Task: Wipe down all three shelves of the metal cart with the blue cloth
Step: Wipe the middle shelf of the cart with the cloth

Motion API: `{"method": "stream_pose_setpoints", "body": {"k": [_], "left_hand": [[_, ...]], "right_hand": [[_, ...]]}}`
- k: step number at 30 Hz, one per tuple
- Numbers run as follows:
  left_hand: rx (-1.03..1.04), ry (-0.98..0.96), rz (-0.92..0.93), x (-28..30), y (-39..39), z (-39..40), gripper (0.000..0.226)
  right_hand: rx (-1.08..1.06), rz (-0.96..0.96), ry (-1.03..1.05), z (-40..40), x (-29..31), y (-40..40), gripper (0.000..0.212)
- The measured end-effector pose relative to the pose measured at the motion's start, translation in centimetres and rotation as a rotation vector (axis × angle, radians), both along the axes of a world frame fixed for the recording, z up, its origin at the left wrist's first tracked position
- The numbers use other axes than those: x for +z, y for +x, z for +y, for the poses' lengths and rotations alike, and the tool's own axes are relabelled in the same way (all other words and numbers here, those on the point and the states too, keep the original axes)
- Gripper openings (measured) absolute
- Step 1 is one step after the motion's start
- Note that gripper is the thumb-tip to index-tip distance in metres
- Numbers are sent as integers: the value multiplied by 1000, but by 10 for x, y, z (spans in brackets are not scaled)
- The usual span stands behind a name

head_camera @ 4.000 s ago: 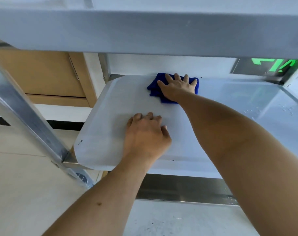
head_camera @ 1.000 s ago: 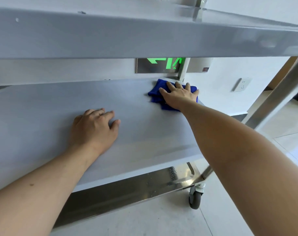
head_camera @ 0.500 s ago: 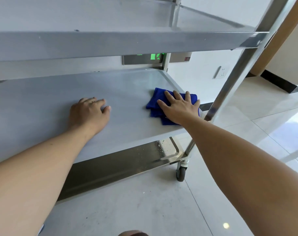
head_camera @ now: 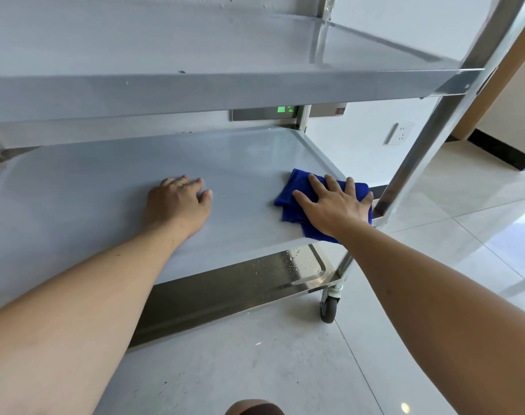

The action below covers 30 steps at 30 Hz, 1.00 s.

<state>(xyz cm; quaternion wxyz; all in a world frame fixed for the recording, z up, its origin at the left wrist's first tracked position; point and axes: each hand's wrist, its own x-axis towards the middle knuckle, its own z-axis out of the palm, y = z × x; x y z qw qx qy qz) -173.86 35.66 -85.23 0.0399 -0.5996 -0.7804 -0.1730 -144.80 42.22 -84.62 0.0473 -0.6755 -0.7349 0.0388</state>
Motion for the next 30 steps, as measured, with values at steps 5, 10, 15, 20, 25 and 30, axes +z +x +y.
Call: {"method": "stream_pose_setpoints", "body": {"k": [5, 10, 15, 20, 25, 30], "left_hand": [[2, -47, 11, 4, -1, 1, 41], [-58, -77, -137, 17, -10, -7, 32], [2, 82, -139, 27, -53, -43, 33], [120, 52, -69, 36, -114, -95, 38], [257, 10, -33, 42, -161, -154, 43], [395, -22, -30, 37, -191, -210, 42]], "right_hand": [[13, -21, -22, -3, 2, -12, 79], [106, -23, -27, -14, 3, -56, 77], [248, -21, -5, -36, 1, -125, 76], [390, -17, 8, -59, -1, -203, 76], [521, -15, 17, -86, -2, -270, 76], [671, -5, 17, -119, -3, -344, 81]]}}
